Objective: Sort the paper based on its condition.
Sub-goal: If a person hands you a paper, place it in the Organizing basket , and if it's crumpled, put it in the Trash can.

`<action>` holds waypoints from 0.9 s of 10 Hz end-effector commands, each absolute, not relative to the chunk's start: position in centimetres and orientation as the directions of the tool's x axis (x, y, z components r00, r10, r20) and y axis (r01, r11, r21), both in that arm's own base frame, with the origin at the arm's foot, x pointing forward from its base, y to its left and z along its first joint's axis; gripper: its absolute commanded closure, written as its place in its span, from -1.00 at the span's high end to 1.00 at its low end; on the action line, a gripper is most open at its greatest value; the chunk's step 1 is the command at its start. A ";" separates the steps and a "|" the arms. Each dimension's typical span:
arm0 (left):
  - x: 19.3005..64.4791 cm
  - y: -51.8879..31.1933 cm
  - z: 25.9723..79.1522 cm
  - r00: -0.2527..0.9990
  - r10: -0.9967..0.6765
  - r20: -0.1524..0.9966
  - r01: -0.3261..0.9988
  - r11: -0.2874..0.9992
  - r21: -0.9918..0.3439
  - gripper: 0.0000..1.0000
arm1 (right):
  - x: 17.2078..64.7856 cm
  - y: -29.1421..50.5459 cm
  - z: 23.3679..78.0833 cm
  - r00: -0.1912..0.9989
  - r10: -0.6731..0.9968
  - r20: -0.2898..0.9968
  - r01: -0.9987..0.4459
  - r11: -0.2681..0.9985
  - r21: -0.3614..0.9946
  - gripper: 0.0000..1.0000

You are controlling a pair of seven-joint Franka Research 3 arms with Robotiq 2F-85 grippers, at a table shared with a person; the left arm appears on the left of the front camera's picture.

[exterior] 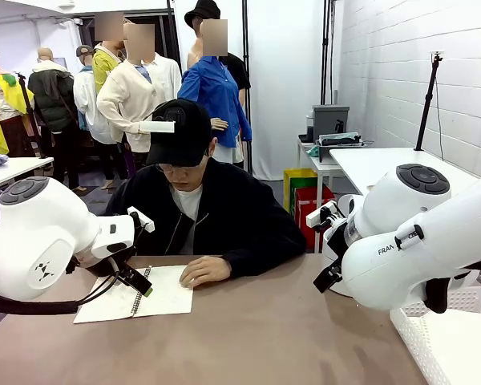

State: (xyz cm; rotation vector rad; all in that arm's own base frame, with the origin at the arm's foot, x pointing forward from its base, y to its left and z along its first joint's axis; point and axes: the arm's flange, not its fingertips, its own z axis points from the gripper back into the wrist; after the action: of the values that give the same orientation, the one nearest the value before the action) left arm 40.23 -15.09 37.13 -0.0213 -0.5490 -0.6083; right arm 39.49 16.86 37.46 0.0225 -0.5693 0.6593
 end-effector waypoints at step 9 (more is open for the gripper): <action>40.2 -15.1 37.1 0.683 -0.537 0.496 0.548 0.825 0.139 1.00 | 39.5 16.9 37.5 0.644 0.573 0.507 -0.585 0.796 -0.156 1.00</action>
State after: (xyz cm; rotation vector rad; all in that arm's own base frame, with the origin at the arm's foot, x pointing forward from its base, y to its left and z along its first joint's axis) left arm 40.22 -15.10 37.13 -0.0213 -0.5490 -0.6086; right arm 39.49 16.86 37.46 0.0225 -0.5693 0.6593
